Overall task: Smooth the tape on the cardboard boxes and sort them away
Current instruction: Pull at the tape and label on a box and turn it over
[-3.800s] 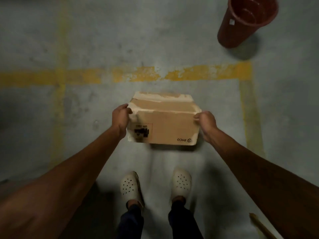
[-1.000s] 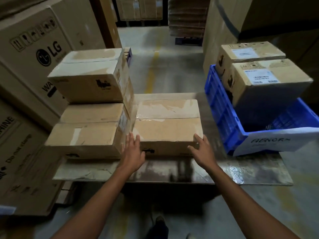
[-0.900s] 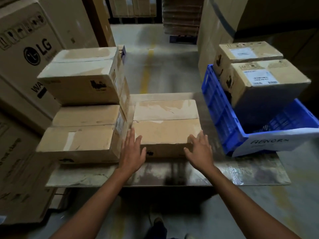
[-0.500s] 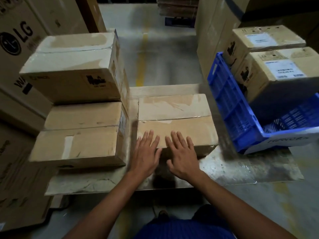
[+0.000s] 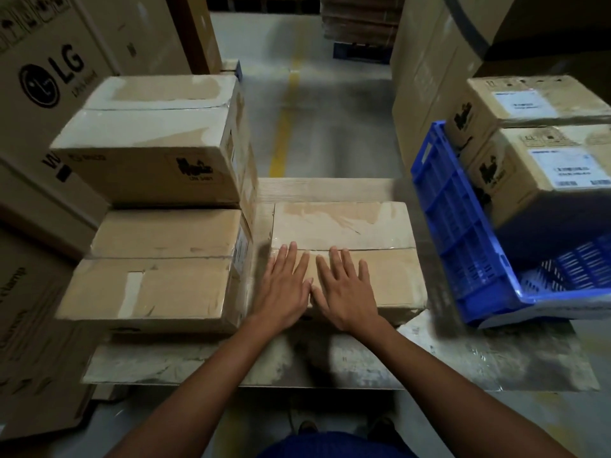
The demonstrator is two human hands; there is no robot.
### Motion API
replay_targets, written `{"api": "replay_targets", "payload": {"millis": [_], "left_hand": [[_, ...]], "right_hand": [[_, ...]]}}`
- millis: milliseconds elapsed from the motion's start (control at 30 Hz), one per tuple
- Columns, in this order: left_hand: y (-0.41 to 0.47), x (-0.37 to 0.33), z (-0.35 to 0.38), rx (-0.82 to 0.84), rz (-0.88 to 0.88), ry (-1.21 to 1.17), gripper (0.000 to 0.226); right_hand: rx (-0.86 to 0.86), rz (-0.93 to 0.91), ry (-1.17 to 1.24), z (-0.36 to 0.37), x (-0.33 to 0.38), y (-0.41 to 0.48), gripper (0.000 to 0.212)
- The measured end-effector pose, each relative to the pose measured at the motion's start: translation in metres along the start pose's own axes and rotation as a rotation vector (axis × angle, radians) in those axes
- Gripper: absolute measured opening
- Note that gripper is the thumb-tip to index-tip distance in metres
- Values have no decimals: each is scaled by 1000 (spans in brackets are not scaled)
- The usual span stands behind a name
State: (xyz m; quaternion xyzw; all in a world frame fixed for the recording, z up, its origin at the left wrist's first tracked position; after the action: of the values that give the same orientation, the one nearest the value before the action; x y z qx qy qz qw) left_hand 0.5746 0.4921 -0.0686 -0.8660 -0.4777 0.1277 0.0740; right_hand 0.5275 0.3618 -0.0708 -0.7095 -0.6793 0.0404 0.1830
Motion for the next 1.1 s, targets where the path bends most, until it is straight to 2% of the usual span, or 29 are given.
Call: {"api": "replay_targets", "payload": {"millis": [100,233,300,400,600,667,733,800,867,933,1100], "left_hand": [[5,-1,-7,23,0,70,63],[23,-1,-31,-67,12,120,52],[35,1,-34,-71,26,51,53],[47,7,-22,-6,31,-17,59],[67,2,-41,-7,-9,38,69],[80,-4,-53,3,-13,88,63],[89,-13,-57,15,23,67,56],[96,-27,-51,21,103,11,59],[100,-43,-42,24,157,-34,63],[102,-55,-30,45,139,-51,63],[106,-59,-19,76,81,-47,62]], "right_hand": [[-30,-2,-6,-3,-1,3,78],[-76,-41,-108,-30,-6,20,59],[-54,-30,-128,-38,-10,33,62],[74,-41,-123,-29,-19,46,78],[109,-59,-100,-27,-26,48,80],[102,-73,-122,-44,-30,53,77],[67,-70,-103,-64,-38,58,64],[24,-11,-78,-73,-53,63,59],[58,106,-58,-66,-74,61,73],[105,182,-57,-51,-92,56,86],[151,176,-49,-48,-96,53,87]]}}
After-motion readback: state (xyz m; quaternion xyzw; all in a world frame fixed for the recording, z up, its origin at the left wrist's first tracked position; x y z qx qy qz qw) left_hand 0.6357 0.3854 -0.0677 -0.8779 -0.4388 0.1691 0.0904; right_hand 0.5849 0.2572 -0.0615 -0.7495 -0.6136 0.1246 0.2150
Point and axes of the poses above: each hand's wrist, its own y-axis towards the middle knuckle, its own z-axis out of the palm, x = y × z, the point moved 4 cm from there along y, towards the middle knuckle, and after that the axes turned 7 degrees about x, right-handed, at the moved point
